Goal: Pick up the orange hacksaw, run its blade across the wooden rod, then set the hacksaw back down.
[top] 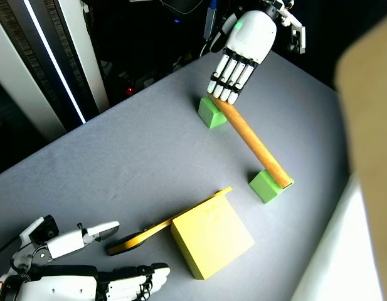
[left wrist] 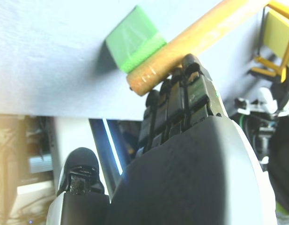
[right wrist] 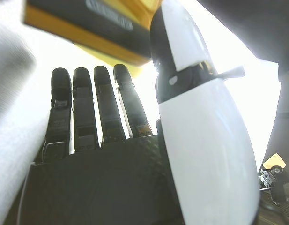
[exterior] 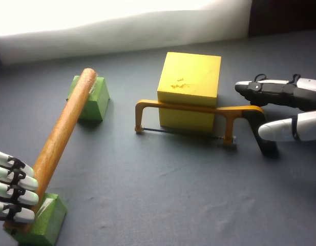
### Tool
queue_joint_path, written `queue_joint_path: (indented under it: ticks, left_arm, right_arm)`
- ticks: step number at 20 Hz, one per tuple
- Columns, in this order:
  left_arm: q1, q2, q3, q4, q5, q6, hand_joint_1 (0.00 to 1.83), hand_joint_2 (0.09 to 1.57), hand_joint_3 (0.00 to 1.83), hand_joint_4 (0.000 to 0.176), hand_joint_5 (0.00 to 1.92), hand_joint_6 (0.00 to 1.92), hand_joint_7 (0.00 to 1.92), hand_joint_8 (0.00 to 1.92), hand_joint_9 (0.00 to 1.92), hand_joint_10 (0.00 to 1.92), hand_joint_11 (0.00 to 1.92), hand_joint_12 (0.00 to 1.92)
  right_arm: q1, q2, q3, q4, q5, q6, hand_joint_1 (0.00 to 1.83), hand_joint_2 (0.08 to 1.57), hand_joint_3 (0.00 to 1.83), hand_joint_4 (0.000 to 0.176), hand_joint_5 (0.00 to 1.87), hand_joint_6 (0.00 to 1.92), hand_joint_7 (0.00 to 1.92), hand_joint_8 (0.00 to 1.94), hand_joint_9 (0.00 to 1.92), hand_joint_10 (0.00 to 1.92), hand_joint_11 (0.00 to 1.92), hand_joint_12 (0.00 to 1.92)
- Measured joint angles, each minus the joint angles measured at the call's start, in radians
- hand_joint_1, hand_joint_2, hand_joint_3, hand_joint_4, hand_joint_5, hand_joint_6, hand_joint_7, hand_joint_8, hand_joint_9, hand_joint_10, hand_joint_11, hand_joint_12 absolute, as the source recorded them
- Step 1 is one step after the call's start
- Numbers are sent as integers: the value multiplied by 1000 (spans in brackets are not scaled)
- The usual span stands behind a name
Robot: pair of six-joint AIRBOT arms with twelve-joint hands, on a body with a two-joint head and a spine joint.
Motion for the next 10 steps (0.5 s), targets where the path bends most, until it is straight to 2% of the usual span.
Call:
queue_joint_path:
  ticks: [2, 3, 6, 8, 10]
  left_arm:
    - [0, -1, 0, 0, 0, 0, 42, 1236, 0, 0, 121, 4, 93, 2, 96, 4, 0, 363]
    - [0, -1, 0, -1, 0, 0, 36, 1239, 0, 0, 120, 5, 95, 5, 84, 5, 0, 292]
    - [0, -1, 0, -1, 0, 0, 5, 1249, 2, 0, 97, 2, 81, 3, 76, 3, 0, 275]
    - [0, -1, 0, 0, 0, 0, 0, 1247, 0, 0, 91, 2, 80, 3, 79, 5, 0, 274]
    - [0, -1, 0, 0, 1, 0, 50, 1229, 0, 0, 136, 7, 127, 8, 116, 8, 0, 378]
  right_arm:
    - [2, -5, 0, -1, -2, -1, 891, 1099, 0, 0, 199, 10, 166, 6, 163, 7, 0, 586]
    - [4, -8, 0, -4, -3, -2, 837, 1137, 6, 0, 172, 1, 140, 0, 142, 0, 0, 529]
    - [17, -12, -2, -7, -8, -5, 905, 1097, 0, 0, 177, 4, 155, 3, 164, 6, 0, 598]
    - [24, -12, -10, 3, -13, -9, 872, 1123, 4, 0, 161, 0, 141, 0, 144, 0, 0, 552]
    - [28, -19, -23, -4, -21, -16, 850, 1128, 4, 0, 137, 0, 132, 0, 131, 1, 0, 539]
